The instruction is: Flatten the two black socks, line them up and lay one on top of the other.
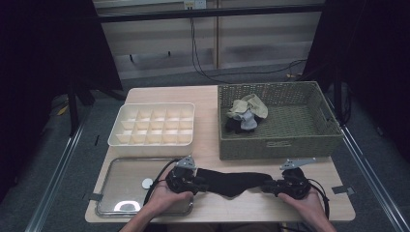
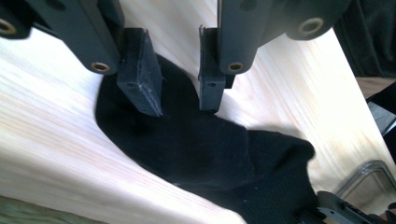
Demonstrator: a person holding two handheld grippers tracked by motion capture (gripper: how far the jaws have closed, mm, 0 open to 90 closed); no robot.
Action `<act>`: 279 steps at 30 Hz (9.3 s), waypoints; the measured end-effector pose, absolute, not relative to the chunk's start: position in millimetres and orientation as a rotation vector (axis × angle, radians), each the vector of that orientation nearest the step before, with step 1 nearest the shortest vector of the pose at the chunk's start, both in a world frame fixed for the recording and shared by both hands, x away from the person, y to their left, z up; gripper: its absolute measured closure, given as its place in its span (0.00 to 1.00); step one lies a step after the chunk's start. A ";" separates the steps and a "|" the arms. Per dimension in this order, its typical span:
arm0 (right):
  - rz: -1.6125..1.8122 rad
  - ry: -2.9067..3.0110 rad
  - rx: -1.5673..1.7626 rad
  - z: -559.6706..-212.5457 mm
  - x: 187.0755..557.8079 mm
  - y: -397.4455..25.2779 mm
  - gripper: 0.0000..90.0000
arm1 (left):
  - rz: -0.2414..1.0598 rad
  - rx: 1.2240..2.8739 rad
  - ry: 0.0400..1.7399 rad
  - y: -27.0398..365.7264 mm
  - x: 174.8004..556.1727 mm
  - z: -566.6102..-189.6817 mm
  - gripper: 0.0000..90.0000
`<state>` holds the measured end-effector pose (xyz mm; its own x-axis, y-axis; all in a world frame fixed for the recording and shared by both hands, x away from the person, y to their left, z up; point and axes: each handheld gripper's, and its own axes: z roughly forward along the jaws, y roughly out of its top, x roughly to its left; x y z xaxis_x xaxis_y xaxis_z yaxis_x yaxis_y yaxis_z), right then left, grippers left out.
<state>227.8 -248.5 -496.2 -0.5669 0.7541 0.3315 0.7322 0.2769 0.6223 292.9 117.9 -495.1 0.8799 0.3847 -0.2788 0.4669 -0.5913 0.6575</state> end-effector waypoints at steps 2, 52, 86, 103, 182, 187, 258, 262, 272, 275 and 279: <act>1.180 2.471 1.464 -495.6 224.9 -253.4 0.75 | -0.136 2.269 0.606 117.9 293.0 -495.1 0.70; 1.245 2.487 1.342 -485.9 235.4 -218.3 0.82 | -0.198 2.248 0.566 101.9 278.9 -494.7 0.74; 1.303 2.710 1.074 -500.3 253.5 -75.1 0.81 | -0.061 2.137 0.687 181.0 284.2 -468.3 0.65; 1.229 2.673 1.002 -500.4 243.2 -72.9 0.96 | -0.070 2.148 0.700 180.9 285.4 -474.7 0.65; 1.905 2.142 1.083 -368.7 255.7 -152.5 0.98 | -0.103 2.089 0.645 148.0 293.3 -470.6 0.68; 1.874 2.142 1.148 -387.4 251.6 -167.8 0.98 | -0.110 2.118 0.620 134.2 296.8 -471.8 0.68; 1.497 2.243 1.438 -479.4 218.5 -242.4 0.81 | -0.180 2.290 0.490 113.0 282.3 -490.2 0.87; 1.422 2.311 1.449 -488.2 229.9 -233.5 0.81 | -0.195 2.290 0.516 116.9 285.7 -496.4 0.84; 1.237 2.419 1.411 -501.4 244.1 -215.9 0.77 | -0.148 2.289 0.501 119.2 284.0 -495.8 0.76; 1.226 2.393 1.419 -502.0 245.2 -219.7 0.78 | -0.120 2.274 0.524 120.9 284.5 -496.2 0.72; 1.220 2.377 1.433 -502.3 245.7 -223.4 0.78 | -0.102 2.265 0.544 120.3 285.5 -497.6 0.71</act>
